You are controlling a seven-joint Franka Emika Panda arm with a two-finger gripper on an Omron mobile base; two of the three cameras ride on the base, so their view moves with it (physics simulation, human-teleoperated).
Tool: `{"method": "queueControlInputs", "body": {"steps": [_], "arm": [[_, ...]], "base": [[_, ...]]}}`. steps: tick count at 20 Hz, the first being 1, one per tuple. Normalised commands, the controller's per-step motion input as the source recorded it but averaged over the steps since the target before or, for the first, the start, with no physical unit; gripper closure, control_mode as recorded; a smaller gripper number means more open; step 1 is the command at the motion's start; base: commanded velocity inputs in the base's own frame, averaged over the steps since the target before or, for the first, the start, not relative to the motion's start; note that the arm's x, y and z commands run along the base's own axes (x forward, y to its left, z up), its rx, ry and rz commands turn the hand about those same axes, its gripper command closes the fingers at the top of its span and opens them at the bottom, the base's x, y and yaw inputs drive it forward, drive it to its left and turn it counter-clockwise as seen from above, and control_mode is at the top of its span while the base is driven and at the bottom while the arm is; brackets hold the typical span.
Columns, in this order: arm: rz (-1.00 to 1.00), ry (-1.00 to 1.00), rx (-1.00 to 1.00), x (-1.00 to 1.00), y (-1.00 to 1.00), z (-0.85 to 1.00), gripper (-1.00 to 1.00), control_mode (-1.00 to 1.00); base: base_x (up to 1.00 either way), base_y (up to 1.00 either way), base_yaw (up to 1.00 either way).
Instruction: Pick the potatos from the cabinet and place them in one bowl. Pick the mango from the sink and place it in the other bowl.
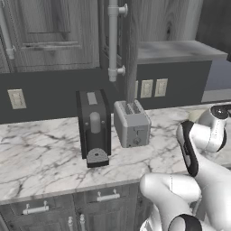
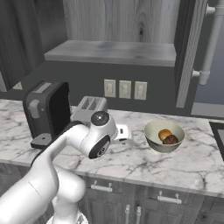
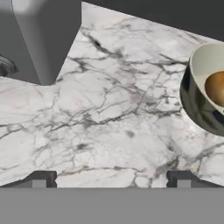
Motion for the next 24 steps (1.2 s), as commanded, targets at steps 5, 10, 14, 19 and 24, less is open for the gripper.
{"method": "queueControlInputs", "body": {"steps": [5, 10, 14, 19, 24], "arm": [[0.00, 0.03, 0.23, -0.23, 0.51, 0.00, -1.00, -1.00], [0.00, 0.06, 0.14, -0.21, 0.80, -0.02, -1.00, -1.00], [-0.02, 0.07, 0.00, -0.27, 0.81, -0.02, -1.00, -1.00], [-0.01, 0.02, 0.00, -0.40, 0.52, -0.01, -1.00, -1.00], [0.00, 0.00, 0.00, -0.26, 0.24, 0.00, -1.00, -1.00]], "base": [[0.00, 0.00, 0.00], [0.00, 0.00, 0.00], [0.00, 0.00, 0.00], [0.00, 0.00, 0.00], [0.00, 0.00, 0.00]]}}
